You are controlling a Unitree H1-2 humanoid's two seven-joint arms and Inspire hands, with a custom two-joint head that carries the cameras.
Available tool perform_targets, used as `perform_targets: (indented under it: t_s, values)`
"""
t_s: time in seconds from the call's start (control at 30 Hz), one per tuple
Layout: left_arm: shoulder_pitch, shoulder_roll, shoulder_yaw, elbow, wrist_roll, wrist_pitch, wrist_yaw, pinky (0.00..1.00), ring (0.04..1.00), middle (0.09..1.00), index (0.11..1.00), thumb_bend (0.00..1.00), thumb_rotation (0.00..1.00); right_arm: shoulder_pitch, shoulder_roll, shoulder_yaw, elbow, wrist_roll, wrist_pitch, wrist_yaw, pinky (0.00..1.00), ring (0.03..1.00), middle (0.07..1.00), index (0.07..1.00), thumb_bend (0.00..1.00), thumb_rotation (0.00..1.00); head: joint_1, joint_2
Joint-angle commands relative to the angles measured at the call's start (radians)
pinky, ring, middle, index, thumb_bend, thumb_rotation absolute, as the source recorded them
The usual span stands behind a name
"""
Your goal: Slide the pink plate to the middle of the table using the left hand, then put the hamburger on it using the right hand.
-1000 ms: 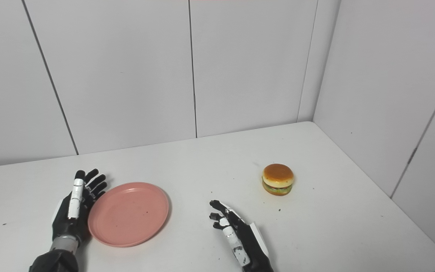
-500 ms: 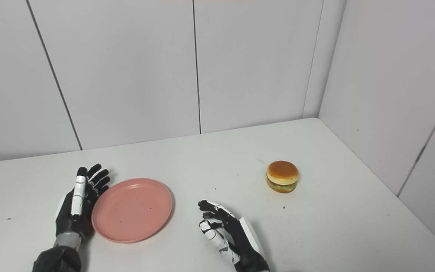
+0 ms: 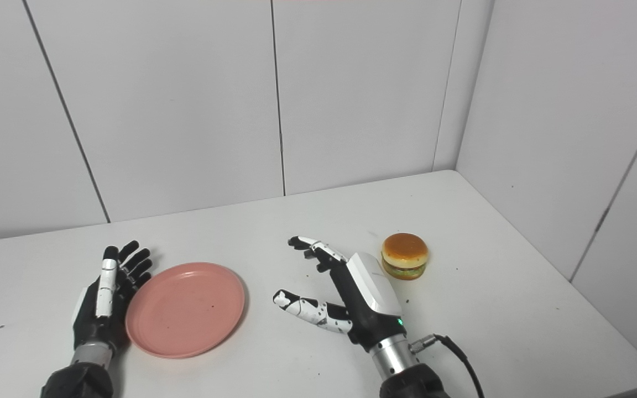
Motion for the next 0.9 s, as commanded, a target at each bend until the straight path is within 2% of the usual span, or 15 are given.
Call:
perform_targets:
  t_s: [0.0,0.07,0.2,0.3,0.4,0.53,0.87]
  values:
    - [-0.022,-0.001,-0.004,0.024,0.001,0.006,-0.006,0.92,0.87,0.825,0.809,0.81,0.82,-0.054,-0.033,-0.004,-0.036,-0.074,0.016,0.006,0.6,0.743,0.803,0.774,0.83,0.94,0.006,-0.001]
    - [-0.026,0.003,-0.005,0.03,0.002,0.004,-0.01,0.92,0.87,0.824,0.81,0.81,0.82,-0.079,-0.056,-0.001,-0.03,-0.118,0.019,0.023,0.58,0.733,0.798,0.769,0.83,0.91,0.008,-0.003]
    - [-0.031,0.008,-0.006,0.036,0.009,-0.002,-0.008,0.89,0.856,0.81,0.802,0.82,0.83,-0.118,-0.094,-0.002,-0.009,-0.177,0.011,0.039,0.62,0.749,0.794,0.757,0.82,0.87,0.008,-0.004]
    - [-0.034,0.01,-0.002,0.036,0.002,0.001,-0.012,0.92,0.86,0.812,0.801,0.82,0.82,-0.145,-0.119,-0.004,0.02,-0.212,0.007,0.045,0.65,0.763,0.794,0.74,0.82,0.85,0.008,-0.006]
    - [-0.037,0.013,-0.001,0.038,0.0,0.005,-0.015,0.94,0.871,0.824,0.807,0.82,0.81,-0.175,-0.147,-0.009,0.069,-0.234,-0.002,0.039,0.65,0.764,0.793,0.734,0.83,0.86,0.01,-0.007]
    - [-0.04,0.017,0.001,0.046,0.001,0.003,-0.02,0.93,0.865,0.826,0.799,0.83,0.81,-0.218,-0.199,-0.003,0.134,-0.296,0.005,0.04,0.67,0.772,0.795,0.741,0.85,0.91,0.011,-0.009]
    - [-0.035,0.022,-0.005,0.031,0.008,0.01,-0.026,0.91,0.862,0.821,0.801,0.81,0.82,-0.295,-0.271,-0.007,0.307,-0.312,0.018,0.008,0.71,0.778,0.784,0.735,0.85,0.89,0.013,-0.008]
